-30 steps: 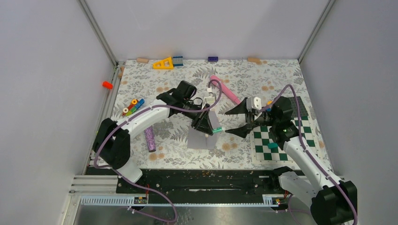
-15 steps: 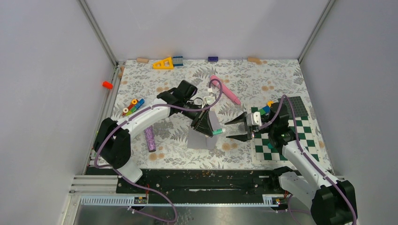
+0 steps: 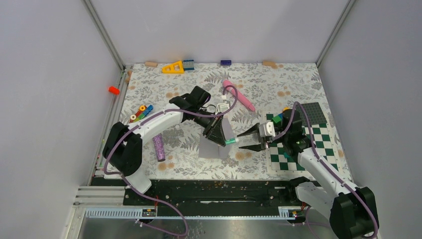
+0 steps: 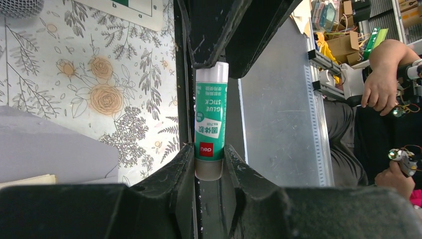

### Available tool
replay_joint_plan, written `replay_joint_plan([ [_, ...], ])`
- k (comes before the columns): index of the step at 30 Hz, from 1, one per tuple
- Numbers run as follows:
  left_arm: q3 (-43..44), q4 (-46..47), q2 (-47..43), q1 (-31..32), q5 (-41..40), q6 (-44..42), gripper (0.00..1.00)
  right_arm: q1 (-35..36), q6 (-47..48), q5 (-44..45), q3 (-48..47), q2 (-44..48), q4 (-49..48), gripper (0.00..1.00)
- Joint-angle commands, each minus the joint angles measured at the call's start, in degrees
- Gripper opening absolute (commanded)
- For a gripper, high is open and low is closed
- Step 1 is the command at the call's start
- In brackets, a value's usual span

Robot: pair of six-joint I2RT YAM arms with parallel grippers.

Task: Place the letter into the envelope and seal it
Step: Unscrew the solid glue.

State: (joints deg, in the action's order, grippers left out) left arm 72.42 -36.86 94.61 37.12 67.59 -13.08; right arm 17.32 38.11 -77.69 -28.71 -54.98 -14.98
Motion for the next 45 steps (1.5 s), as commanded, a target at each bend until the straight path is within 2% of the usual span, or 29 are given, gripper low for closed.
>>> replay_joint_plan([
  [1, 3.33, -1.41, 0.63, 0.02, 3.16, -2.84, 0.02, 1.62, 13.33, -0.61, -3.51, -1.18, 13.57, 0.52],
  [3, 3.36, -1.63, 0.55, 0.05, 3.12, -2.99, 0.02, 1.75, 15.80, -0.53, -4.30, -1.60, 18.12, 0.49],
  [10, 3.34, -1.63, 0.40, 0.06, 2.47, -3.26, 0.02, 1.75, 15.30, -0.11, -4.25, -1.63, 18.36, 0.37],
  [15, 3.30, -1.80, -0.38, 0.13, 2.45, -3.40, 0.01, 1.85, 13.58, 1.46, -4.15, -2.18, 17.42, 0.41],
  [17, 3.27, -1.81, -0.28, 0.10, 2.55, -3.44, 0.01, 1.86, 10.37, 2.38, -3.53, -2.20, 13.28, 0.42],
  [20, 3.33, -1.96, -0.18, 0.14, 2.46, -3.53, 0.01, 1.84, -0.07, 3.71, -0.77, -1.92, 1.31, 0.48],
  [23, 3.30, -1.92, -0.19, 0.14, 2.52, -3.37, 0.00, 2.11, -11.53, 5.62, 2.93, -2.08, -14.43, 0.48],
  [25, 3.37, -1.77, -0.15, 0.14, 2.55, -3.23, 0.00, 2.17, -14.09, 5.21, 3.81, -2.31, -18.49, 0.48],
  [29, 2.92, -0.91, -0.64, 0.14, 2.16, -2.70, 0.00, 2.69, -11.26, 3.98, 2.68, -1.84, -12.73, 0.44],
  [34, 2.52, 0.42, -0.77, 0.14, 1.40, -1.55, 0.00, 2.72, -11.81, 3.28, 2.70, -1.35, -12.41, 0.35],
  [39, 1.84, 2.69, -1.69, 0.03, -0.28, 0.33, 0.00, 2.83, -13.03, 3.50, 2.08, -1.52, -10.60, 0.21],
  [42, 1.39, 3.54, -3.25, 0.05, -2.47, 0.25, 0.00, 2.79, -13.15, 3.89, 0.36, -2.11, -5.52, 0.19],
  [45, 0.59, 4.59, -5.75, 0.11, -5.61, -0.15, 0.00, 2.81, -18.82, 4.87, -1.73, -3.29, -3.42, 0.19],
])
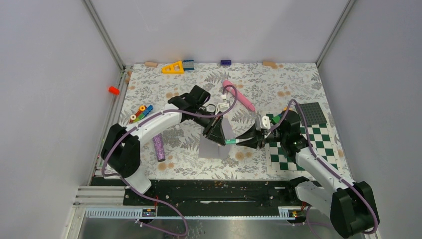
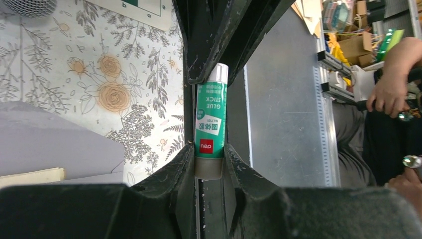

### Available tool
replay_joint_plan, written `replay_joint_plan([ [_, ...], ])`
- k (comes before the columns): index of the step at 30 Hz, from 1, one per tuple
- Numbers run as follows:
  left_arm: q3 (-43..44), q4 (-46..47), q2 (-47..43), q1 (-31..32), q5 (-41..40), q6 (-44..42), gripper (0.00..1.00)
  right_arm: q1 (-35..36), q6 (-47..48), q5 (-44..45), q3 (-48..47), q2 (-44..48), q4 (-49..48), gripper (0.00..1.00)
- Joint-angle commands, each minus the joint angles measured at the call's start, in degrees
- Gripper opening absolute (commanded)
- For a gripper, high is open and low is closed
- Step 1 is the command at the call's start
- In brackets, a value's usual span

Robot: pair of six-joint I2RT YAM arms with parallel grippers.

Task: Place the letter into the envelope and seal it
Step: Unscrew the solid glue.

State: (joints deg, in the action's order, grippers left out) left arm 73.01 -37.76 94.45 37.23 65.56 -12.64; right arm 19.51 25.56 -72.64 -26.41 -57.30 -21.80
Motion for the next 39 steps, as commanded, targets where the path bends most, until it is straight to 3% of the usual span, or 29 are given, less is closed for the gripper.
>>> replay_joint_plan([
  [1, -0.56, 6.12, -6.62, 0.15, -4.78, -0.77, 0.00, 0.64, -10.46, 1.21, -4.59, -1.56, 2.56, 0.19],
  [5, -2.23, 7.85, -10.39, 0.92, -9.21, -1.50, 0.00, 0.54, -25.29, 2.42, -7.58, -4.85, 1.10, 0.20],
  [12, -3.70, 8.58, -14.06, 2.76, -15.45, -3.78, 0.00, 0.54, -56.25, 2.16, -9.71, -10.61, -11.87, 0.21],
  [20, -4.55, 9.38, -15.71, 3.74, -18.59, -4.77, 0.00, -0.09, -74.03, 2.71, -14.58, -17.98, -12.39, 0.26],
  [24, -5.00, 10.03, -16.32, 3.81, -19.64, -4.60, 0.00, -0.93, -76.13, 3.44, -15.81, -19.14, -10.20, 0.31],
  [28, -4.94, 10.04, -16.17, 3.77, -19.20, -4.33, 0.00, -1.05, -70.31, 2.45, -15.12, -16.40, -7.78, 0.57],
  [31, -4.73, 10.07, -15.08, 3.66, -16.27, -3.51, 0.00, -1.26, -55.87, -0.37, -14.49, -12.29, -4.53, 0.73],
  [36, -3.74, 9.21, -11.27, 2.37, -9.06, -1.20, 0.00, -2.02, -5.32, 2.76, -17.78, -3.39, 26.54, 0.82],
  [39, -2.34, 7.11, -7.81, 1.42, -4.52, -0.64, 0.00, -2.02, 15.54, 6.11, -14.63, 0.83, 30.74, 0.83],
])
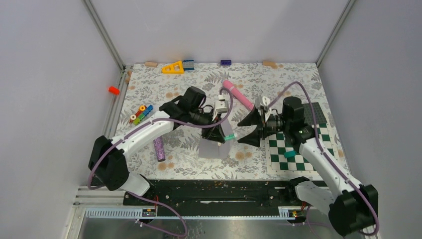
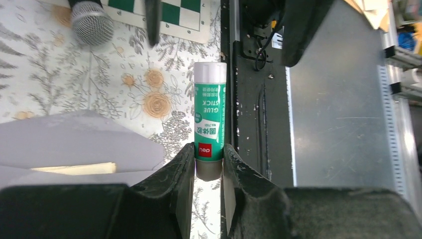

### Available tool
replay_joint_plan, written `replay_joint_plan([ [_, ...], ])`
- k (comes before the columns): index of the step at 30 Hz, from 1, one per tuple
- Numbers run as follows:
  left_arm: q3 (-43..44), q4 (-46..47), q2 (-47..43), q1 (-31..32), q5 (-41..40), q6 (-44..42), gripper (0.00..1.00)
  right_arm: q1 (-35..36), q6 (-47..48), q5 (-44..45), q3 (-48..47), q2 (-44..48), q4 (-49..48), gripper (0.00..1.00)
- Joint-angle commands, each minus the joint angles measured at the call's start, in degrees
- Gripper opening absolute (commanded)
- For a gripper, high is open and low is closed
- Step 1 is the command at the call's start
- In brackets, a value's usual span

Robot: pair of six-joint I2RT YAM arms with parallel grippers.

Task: Place the letter into the envelope and seal it
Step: Unscrew the solid glue.

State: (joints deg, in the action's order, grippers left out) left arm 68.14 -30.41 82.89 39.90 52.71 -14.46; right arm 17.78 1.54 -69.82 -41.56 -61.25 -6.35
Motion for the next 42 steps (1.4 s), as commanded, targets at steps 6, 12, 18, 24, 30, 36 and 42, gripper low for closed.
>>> replay_joint_plan([
  [6, 4.20, -1.74, 9.81, -1.84, 13.38, 2.64, 0.00, -0.28, 62.04, -1.59, 3.70, 5.78, 19.69, 0.81],
  [12, 5.18, -3.17, 11.62, -1.95, 15.91, 1.91, 0.00, 0.23, 65.06, -3.34, 6.33, 5.27, 18.47, 0.73],
  [18, 5.51, -4.18, 12.71, -1.93, 16.63, 1.43, 0.00, 1.74, 64.93, -3.21, 7.88, 4.88, 16.80, 0.66],
  [24, 5.81, -5.26, 13.09, -1.85, 16.27, 0.60, 0.00, 2.60, 63.78, -2.96, 7.62, 4.35, 15.68, 0.62],
  [30, 5.73, -5.27, 13.52, -1.84, 15.94, 0.65, 0.00, 2.65, 61.23, -3.39, 7.18, 4.07, 13.06, 0.56],
  [36, 5.77, -5.27, 13.70, -1.83, 15.93, 0.75, 0.00, 2.74, 60.95, -4.90, 7.50, 3.60, 13.16, 0.42],
  [42, 6.29, -6.48, 14.05, -1.78, 15.78, -0.31, 0.00, 2.70, 60.12, -5.59, 7.49, 3.40, 13.15, 0.34],
])
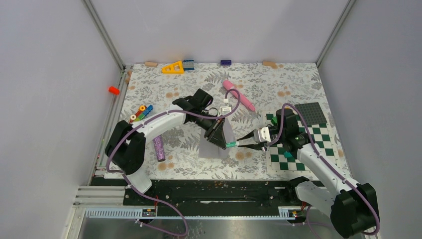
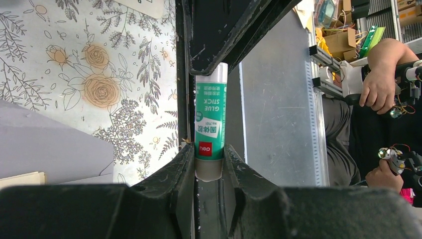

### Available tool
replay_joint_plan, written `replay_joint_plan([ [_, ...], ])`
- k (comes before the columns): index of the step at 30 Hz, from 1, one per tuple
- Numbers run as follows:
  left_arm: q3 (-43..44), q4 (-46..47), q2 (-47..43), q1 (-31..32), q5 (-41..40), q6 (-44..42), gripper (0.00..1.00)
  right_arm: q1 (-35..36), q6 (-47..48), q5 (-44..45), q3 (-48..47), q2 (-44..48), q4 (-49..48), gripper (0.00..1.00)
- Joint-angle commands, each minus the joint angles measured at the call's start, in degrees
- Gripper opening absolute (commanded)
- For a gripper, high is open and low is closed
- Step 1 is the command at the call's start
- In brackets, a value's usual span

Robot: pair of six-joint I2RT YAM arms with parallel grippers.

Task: Place the letter into the envelope and seal it
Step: Unscrew the solid glue.

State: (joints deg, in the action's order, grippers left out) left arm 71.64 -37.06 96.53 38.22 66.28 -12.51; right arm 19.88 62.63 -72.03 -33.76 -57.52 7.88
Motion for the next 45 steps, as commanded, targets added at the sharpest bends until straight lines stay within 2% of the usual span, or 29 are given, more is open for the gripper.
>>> replay_joint_plan([
  [1, 2.84, 0.15, 0.41, -0.05, 2.12, -2.30, 0.00, 0.60, -1.36, -3.58, -0.30, -0.41, -1.04, 0.32],
  [5, 2.92, -0.02, -0.53, -0.03, 0.35, -2.59, 0.00, 0.60, -4.34, -4.07, -0.65, -1.07, -1.05, 0.23],
  [8, 2.89, -0.18, -2.29, 0.02, -2.39, -3.24, 0.00, 0.62, -8.65, -3.89, -0.94, -1.80, -1.12, 0.22],
  [19, -0.18, 5.00, -11.08, 2.30, -16.55, -3.08, 0.00, 0.60, -38.38, -2.40, -6.96, -8.68, -1.29, 0.17],
  [22, -1.35, 6.47, -13.31, 3.15, -19.85, -3.44, 0.00, 0.62, -51.00, -0.78, -7.65, -10.16, -6.22, 0.18],
  [28, -3.27, 9.26, -16.32, 4.63, -25.24, -3.68, 0.00, -0.04, -82.82, 1.58, -7.17, -15.02, -26.10, 0.21],
  [34, -4.54, 10.95, -17.84, 5.44, -28.79, -4.00, 0.00, -0.35, -99.95, 0.06, -11.20, -21.61, -27.88, 0.22],
  [38, -4.81, 11.11, -18.09, 5.65, -29.43, -4.19, 0.00, -0.82, -101.91, -0.98, -11.83, -23.35, -27.46, 0.30],
  [39, -4.84, 11.08, -18.13, 5.62, -29.34, -4.14, 0.00, -1.10, -101.12, -1.00, -11.74, -23.26, -27.37, 0.34],
  [41, -4.80, 11.13, -18.22, 5.62, -28.77, -4.04, 0.00, -1.73, -97.50, -0.83, -11.57, -22.44, -26.46, 0.47],
  [43, -4.76, 10.81, -18.07, 5.49, -27.21, -4.03, 0.00, -2.42, -89.03, -0.47, -11.30, -20.47, -23.21, 0.61],
  [45, -4.30, 9.61, -17.65, 5.17, -24.58, -4.12, 0.00, -2.87, -74.89, 0.94, -11.34, -17.26, -16.43, 0.71],
])
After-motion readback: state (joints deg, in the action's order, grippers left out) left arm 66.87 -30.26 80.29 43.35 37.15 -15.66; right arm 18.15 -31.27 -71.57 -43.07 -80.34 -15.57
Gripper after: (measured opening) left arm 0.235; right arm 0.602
